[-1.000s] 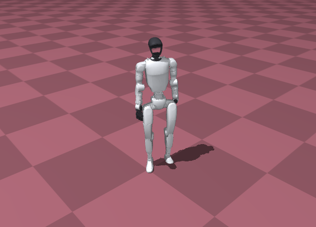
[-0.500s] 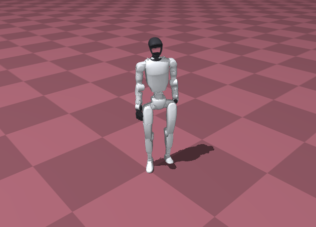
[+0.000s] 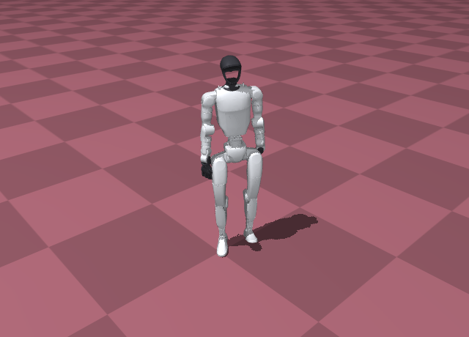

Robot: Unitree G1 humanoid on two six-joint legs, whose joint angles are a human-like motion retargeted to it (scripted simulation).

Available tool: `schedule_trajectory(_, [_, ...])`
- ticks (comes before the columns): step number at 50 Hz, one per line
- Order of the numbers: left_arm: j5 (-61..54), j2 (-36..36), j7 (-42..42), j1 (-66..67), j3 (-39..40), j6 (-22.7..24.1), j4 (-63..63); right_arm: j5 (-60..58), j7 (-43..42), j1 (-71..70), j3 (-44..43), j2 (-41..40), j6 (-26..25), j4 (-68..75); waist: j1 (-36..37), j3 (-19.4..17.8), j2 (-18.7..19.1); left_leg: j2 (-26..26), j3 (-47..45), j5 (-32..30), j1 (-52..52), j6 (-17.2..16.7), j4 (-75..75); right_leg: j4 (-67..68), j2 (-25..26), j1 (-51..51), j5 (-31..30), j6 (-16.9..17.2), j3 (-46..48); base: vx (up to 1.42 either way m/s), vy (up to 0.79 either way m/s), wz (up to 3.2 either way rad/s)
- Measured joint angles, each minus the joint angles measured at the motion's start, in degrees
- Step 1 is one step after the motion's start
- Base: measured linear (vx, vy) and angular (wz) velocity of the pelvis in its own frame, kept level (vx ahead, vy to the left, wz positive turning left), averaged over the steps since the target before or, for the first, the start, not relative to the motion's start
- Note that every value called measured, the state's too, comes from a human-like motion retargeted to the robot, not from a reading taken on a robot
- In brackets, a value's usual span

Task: In place motions

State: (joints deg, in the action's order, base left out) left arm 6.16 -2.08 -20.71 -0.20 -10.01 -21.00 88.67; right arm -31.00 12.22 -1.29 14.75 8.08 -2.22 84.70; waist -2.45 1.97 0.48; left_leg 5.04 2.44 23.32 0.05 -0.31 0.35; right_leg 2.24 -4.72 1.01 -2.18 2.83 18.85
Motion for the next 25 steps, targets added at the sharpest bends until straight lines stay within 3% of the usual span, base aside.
schedule_trajectory(25, [-0.1, 0.0, 0.0, 0.0, -0.1, 0.0, 0.0, -0.2, 0.0, 0.0, 0.0, 0.0, 0.0, 0.0, 0.0, 0.0, 0.0, 0.0, 0.0, 0.0, 0.0, -0.1, 0.0, -0.1, 0.0, 0.0, 0.0, -0.1, 0.0, 0.0, 0.0, 0.0])
